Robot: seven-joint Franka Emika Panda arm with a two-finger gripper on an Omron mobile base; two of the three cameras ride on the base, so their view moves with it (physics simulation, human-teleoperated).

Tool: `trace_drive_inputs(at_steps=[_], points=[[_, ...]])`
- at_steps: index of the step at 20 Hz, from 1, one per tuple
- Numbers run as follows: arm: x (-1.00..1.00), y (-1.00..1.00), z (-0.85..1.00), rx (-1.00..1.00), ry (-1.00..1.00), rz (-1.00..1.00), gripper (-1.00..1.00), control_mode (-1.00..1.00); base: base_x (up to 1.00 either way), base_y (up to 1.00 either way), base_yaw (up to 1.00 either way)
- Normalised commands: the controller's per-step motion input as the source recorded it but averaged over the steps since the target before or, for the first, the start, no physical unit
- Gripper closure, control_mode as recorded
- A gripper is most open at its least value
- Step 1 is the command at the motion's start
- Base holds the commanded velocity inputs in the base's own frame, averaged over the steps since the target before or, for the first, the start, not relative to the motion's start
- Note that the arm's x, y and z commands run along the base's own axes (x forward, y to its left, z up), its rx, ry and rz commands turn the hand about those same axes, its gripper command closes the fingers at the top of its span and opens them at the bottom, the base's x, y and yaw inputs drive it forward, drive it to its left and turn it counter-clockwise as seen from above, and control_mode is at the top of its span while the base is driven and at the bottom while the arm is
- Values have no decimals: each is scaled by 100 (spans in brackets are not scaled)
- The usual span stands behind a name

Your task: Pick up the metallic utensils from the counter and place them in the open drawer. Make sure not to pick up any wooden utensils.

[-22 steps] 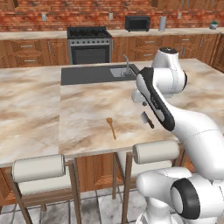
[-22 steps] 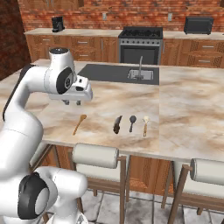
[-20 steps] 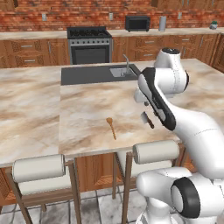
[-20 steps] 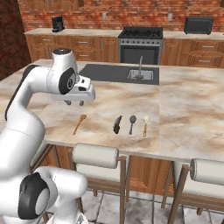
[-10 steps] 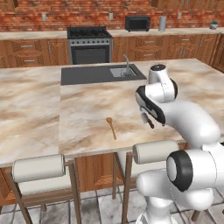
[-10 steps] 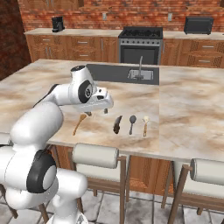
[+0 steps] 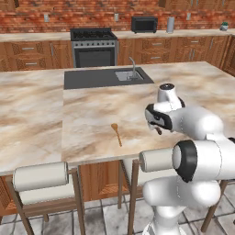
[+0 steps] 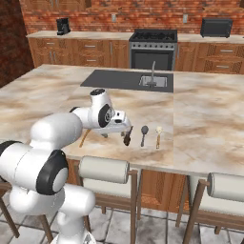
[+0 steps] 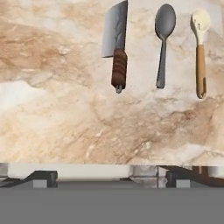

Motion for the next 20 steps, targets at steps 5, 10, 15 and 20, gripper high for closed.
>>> trace_drive_inputs(at_steps=[5, 10, 15, 20], points=[[36, -27, -23, 20, 6, 1, -100, -100, 0, 0, 0], [23, -3, -9, 1, 0, 1, -100, -100, 0, 0, 0], [53, 0, -41, 0, 0, 1, -100, -100, 0, 0, 0], [48, -11, -51, 0, 0, 3, -100, -100, 0, 0, 0]])
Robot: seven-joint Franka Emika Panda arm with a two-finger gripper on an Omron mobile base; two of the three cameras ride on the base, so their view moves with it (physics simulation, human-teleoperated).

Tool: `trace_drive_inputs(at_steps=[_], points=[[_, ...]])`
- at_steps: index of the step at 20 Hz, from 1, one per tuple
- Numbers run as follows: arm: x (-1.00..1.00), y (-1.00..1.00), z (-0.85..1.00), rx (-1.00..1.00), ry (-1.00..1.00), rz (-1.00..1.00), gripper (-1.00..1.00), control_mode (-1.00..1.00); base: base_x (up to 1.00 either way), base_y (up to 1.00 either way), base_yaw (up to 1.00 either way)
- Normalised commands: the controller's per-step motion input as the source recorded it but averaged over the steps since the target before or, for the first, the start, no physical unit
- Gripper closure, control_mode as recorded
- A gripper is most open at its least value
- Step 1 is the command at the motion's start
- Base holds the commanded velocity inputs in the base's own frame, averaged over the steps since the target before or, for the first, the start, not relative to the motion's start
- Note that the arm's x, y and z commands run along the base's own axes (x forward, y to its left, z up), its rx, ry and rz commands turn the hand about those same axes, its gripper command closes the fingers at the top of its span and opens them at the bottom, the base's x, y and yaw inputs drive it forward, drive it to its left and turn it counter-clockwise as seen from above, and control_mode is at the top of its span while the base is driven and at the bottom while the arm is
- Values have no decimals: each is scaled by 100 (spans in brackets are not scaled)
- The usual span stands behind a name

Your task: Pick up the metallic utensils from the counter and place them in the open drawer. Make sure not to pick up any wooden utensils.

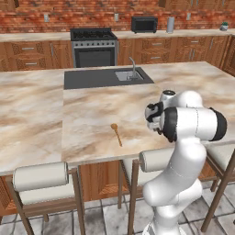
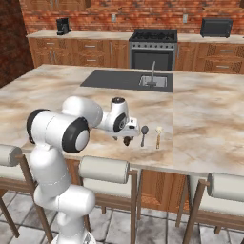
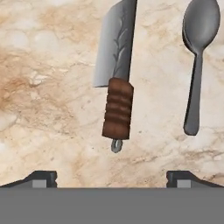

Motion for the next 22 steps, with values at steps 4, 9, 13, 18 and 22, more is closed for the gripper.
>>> trace_drive_inputs(at_steps=[4, 9, 13, 18, 22], points=[[32, -24, -33, 0, 0, 4, -100, -100, 0, 0, 0], [29, -3, -36, 0, 0, 4, -100, -100, 0, 0, 0], [32, 0, -31, 0, 0, 3, -100, -100, 0, 0, 0], [32, 0, -38, 0, -1, 4, -100, -100, 0, 0, 0], [19, 0, -19, 2, 0, 3, 100, -100, 0, 0, 0]])
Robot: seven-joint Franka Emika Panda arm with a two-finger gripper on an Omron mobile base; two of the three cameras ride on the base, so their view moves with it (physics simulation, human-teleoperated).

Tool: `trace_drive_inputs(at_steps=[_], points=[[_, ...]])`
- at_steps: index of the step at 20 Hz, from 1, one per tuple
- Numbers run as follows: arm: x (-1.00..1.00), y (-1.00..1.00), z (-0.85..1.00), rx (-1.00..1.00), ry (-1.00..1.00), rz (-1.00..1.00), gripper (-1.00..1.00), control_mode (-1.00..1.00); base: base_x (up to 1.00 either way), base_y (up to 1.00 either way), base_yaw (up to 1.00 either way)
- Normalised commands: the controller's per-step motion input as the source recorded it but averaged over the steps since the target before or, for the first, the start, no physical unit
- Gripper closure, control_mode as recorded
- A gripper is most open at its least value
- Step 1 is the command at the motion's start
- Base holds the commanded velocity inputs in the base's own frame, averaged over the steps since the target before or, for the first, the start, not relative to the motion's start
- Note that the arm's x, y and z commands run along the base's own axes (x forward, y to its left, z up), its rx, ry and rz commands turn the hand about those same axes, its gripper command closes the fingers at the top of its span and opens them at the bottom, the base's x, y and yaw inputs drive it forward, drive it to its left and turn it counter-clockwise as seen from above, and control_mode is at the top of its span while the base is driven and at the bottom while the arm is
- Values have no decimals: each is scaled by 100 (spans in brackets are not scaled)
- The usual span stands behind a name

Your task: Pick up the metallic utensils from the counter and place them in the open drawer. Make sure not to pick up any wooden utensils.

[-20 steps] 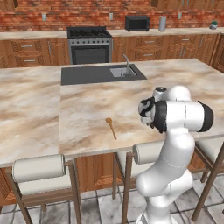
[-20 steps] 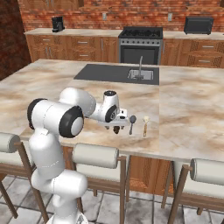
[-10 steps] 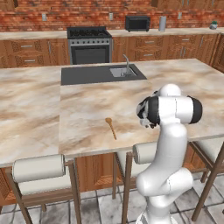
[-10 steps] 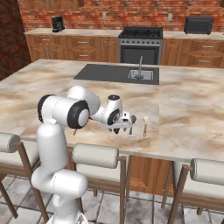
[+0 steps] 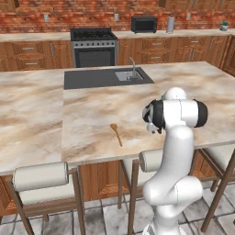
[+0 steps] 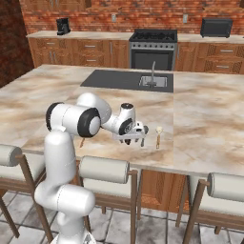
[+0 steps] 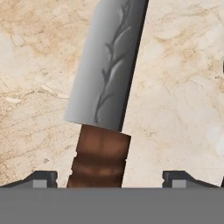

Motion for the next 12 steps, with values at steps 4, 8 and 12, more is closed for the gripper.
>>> trace_drive_inputs(at_steps=[4, 8, 12], points=[[6, 0, -18, 1, 0, 2, 100, -100, 0, 0, 0], [0, 4, -11, 0, 4, 0, 100, -100, 0, 0, 0], [-5, 13, 0, 0, 2, 0, 100, -100, 0, 0, 0]])
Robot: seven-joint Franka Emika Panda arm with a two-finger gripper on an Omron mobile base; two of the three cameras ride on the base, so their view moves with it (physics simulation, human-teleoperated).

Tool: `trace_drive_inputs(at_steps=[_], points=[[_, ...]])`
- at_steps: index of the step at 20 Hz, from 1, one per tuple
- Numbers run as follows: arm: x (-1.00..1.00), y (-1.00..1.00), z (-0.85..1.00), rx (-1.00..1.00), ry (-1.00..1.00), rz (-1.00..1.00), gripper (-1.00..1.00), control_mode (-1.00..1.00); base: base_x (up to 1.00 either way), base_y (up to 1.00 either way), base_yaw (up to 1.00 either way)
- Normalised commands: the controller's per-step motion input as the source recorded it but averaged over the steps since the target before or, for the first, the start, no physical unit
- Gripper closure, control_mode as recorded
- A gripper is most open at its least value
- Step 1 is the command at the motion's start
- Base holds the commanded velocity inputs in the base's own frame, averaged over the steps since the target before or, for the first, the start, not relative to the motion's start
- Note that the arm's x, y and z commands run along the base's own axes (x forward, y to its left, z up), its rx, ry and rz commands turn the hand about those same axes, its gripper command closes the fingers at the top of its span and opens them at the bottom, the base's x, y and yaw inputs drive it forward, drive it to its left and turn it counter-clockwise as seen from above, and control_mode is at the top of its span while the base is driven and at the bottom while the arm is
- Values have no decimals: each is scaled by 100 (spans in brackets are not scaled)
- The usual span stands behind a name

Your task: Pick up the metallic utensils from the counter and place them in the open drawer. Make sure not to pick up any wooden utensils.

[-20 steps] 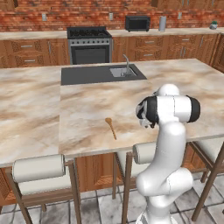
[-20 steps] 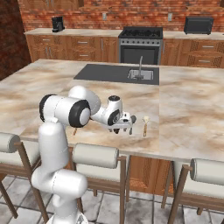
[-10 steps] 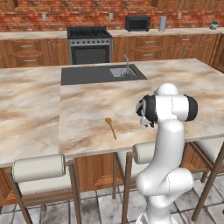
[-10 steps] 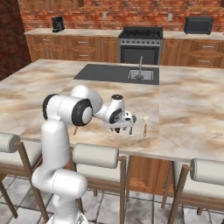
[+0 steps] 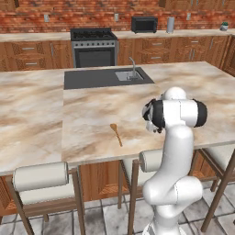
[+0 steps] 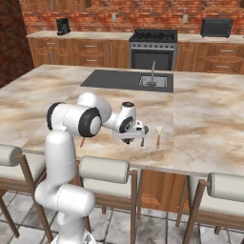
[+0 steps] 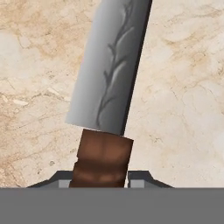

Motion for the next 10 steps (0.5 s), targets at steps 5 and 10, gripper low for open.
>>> trace_drive_inputs(at_steps=[5, 10], points=[[-67, 28, 74, 0, 9, -6, 100, -100, 0, 0, 0], [-87, 28, 100, 0, 12, -14, 100, -100, 0, 0, 0]])
